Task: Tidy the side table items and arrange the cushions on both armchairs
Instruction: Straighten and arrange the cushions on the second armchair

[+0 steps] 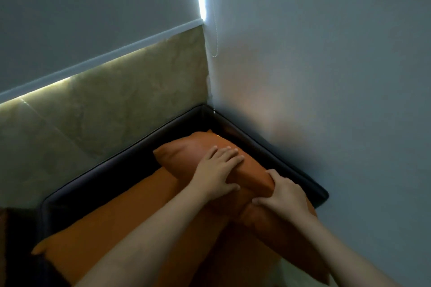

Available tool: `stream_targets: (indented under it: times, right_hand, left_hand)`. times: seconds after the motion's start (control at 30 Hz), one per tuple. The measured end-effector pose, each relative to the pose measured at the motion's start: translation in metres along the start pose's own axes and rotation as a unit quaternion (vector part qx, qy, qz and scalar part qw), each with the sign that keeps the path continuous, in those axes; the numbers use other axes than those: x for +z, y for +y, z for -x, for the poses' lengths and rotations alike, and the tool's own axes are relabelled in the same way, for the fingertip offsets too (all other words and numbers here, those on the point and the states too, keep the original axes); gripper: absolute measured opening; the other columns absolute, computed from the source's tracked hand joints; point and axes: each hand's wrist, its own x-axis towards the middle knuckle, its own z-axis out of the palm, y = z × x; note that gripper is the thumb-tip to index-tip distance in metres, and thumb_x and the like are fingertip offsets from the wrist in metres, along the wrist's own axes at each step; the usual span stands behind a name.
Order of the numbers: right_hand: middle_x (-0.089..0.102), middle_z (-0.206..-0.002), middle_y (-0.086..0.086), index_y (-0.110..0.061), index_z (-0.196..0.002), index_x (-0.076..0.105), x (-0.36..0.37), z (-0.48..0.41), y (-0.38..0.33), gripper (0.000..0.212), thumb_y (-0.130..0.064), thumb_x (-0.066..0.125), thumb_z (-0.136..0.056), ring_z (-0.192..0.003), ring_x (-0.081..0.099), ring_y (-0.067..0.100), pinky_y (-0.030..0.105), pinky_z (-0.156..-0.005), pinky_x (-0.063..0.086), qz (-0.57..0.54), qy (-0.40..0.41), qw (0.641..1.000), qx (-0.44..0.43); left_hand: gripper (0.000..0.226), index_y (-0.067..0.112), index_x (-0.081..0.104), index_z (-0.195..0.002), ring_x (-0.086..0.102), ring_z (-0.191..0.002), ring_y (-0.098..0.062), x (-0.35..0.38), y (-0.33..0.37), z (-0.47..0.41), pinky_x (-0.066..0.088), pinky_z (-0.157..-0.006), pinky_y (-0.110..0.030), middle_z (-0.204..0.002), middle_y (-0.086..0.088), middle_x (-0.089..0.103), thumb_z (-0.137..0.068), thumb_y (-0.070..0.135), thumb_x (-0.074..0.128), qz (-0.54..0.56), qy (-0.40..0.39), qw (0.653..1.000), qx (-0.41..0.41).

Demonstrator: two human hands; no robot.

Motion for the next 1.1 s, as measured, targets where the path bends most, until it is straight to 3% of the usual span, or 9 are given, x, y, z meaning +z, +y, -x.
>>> stream_targets:
  times: [0.1,0.2,0.33,0.43,0.5,0.73,0.83,0.93,1.1]
  right_hand:
    - [0.064,-0.107,-0.008,-0.036,-0.122,0.042,0.007,-0.003,0.041,0.075,-0.075,0.065,-0.062,-0.097,0.063,0.02,0.029,-0.072,0.046,-0.074,-0.043,0.991,0.102]
    - [0.066,-0.096,-0.009,-0.034,-0.107,0.05,0.02,-0.009,0.081,0.071,-0.082,0.063,-0.056,-0.089,0.065,0.02,0.035,-0.074,0.052,-0.16,-0.046,0.972,0.165]
    - [0.066,-0.091,-0.009,-0.03,-0.098,0.054,0.033,-0.019,0.124,0.059,-0.071,0.072,-0.059,-0.089,0.064,0.021,0.041,-0.079,0.053,-0.231,-0.059,0.949,0.206]
    - [0.066,-0.094,-0.01,-0.031,-0.102,0.051,0.04,-0.029,0.144,0.063,-0.069,0.074,-0.057,-0.088,0.064,0.018,0.041,-0.08,0.053,-0.227,-0.092,0.954,0.175]
    - [0.066,-0.097,-0.008,-0.031,-0.105,0.05,0.042,-0.035,0.153,0.063,-0.066,0.076,-0.059,-0.091,0.064,0.019,0.042,-0.081,0.052,-0.227,-0.104,0.954,0.163]
    - [0.067,-0.106,-0.012,-0.032,-0.118,0.055,0.052,-0.041,0.169,0.084,-0.067,0.079,-0.045,-0.101,0.064,0.014,0.038,-0.091,0.051,-0.305,-0.113,0.932,0.161]
    - [0.062,-0.123,-0.011,-0.037,-0.137,0.042,0.063,-0.033,0.172,0.104,-0.064,0.08,-0.044,-0.11,0.06,0.011,0.039,-0.097,0.049,-0.337,-0.116,0.922,0.15]
    - [0.049,-0.14,-0.006,-0.045,-0.145,0.021,0.089,-0.025,0.189,0.118,-0.072,0.079,-0.046,-0.122,0.053,0.015,0.045,-0.1,0.047,-0.345,-0.136,0.917,0.147]
    - [0.034,-0.15,-0.004,-0.044,-0.147,0.013,0.089,-0.01,0.194,0.121,-0.079,0.071,-0.047,-0.131,0.042,0.02,0.047,-0.105,0.041,-0.294,-0.134,0.93,0.175]
  left_hand:
    - [0.071,0.029,0.031,-0.147,0.011,-0.147,-0.018,0.032,0.034,-0.015,-0.004,-0.117,-0.038,-0.157,0.001,0.024,-0.084,0.054,0.052,0.013,0.073,0.997,-0.034]
    - [0.089,0.034,0.008,-0.15,-0.013,-0.146,-0.016,0.069,0.07,-0.016,-0.01,-0.117,-0.036,-0.159,0.004,-0.007,-0.079,0.064,0.052,0.113,0.069,0.977,-0.167]
    - [0.115,0.034,-0.018,-0.146,-0.018,-0.144,-0.016,0.11,0.126,-0.009,-0.002,-0.118,-0.039,-0.155,0.006,-0.026,-0.07,0.073,0.058,0.362,0.005,0.863,-0.353]
    - [0.12,0.034,-0.016,-0.147,-0.004,-0.146,-0.023,0.128,0.152,-0.016,0.011,-0.116,-0.043,-0.157,0.005,-0.02,-0.07,0.058,0.072,0.515,-0.019,0.745,-0.423]
    - [0.118,0.033,-0.015,-0.148,0.003,-0.146,-0.023,0.136,0.161,-0.026,0.016,-0.115,-0.039,-0.158,0.002,-0.017,-0.072,0.052,0.074,0.563,-0.025,0.699,-0.44]
    - [0.102,0.027,-0.012,-0.15,0.023,-0.142,-0.027,0.161,0.167,-0.056,0.02,-0.116,-0.037,-0.158,-0.007,0.013,-0.084,0.05,0.063,0.607,0.012,0.609,-0.51]
    - [0.113,0.026,-0.01,-0.15,0.026,-0.141,-0.03,0.17,0.17,-0.063,0.023,-0.116,-0.043,-0.157,-0.007,0.016,-0.075,0.059,0.067,0.623,0.008,0.569,-0.537]
    - [0.132,0.032,-0.001,-0.15,0.034,-0.136,-0.029,0.183,0.177,-0.06,0.03,-0.113,-0.047,-0.154,-0.004,0.026,-0.048,0.074,0.071,0.645,0.014,0.523,-0.557]
    - [0.117,0.033,0.019,-0.147,0.051,-0.122,-0.023,0.198,0.206,-0.05,0.043,-0.104,-0.042,-0.141,-0.001,0.045,-0.051,0.066,0.077,0.68,0.053,0.463,-0.567]
